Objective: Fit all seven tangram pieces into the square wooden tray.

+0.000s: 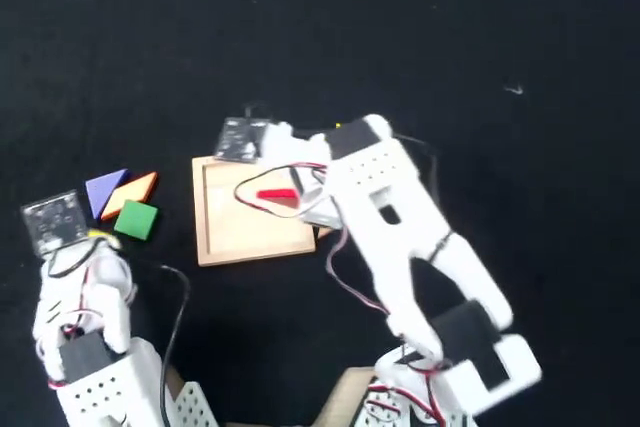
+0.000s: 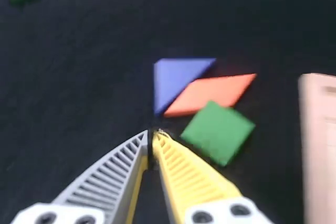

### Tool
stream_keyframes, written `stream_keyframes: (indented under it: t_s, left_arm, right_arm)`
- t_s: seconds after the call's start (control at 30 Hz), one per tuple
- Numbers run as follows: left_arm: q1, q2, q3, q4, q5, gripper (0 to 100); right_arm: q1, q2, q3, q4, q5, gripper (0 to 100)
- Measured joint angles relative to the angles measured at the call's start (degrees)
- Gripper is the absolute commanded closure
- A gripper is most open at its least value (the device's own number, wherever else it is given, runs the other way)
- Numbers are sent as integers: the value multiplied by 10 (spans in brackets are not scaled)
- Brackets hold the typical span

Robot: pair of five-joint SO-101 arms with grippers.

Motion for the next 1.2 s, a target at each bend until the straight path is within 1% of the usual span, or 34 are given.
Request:
stream_keyframes:
  t_s: [0.1,0.2,0.3,0.5,0.73,0.97,1.03,1.2]
  left_arm:
    - [-46,0,-5,48,0,970]
    - [-59,0,-5,87,-32,970]
    - [-60,-1,-9,105,-51,970]
    - [-60,-1,-11,107,-58,970]
    - [-23,-1,-11,107,-59,970]
    - [-18,-1,-11,103,-59,970]
    - [-18,-1,-11,103,-59,970]
    - [-18,-1,-11,103,-59,970]
  right_arm:
    - [-31,51,-32,0,3,988]
    - [-67,110,-66,0,4,988]
    - [-89,161,-99,0,9,988]
    - [-93,227,-129,0,61,988]
    - [-94,236,-136,-13,67,988]
    - [-119,236,-136,-24,72,988]
    - [-120,236,-130,-40,85,988]
    - [-124,236,-121,-54,88,988]
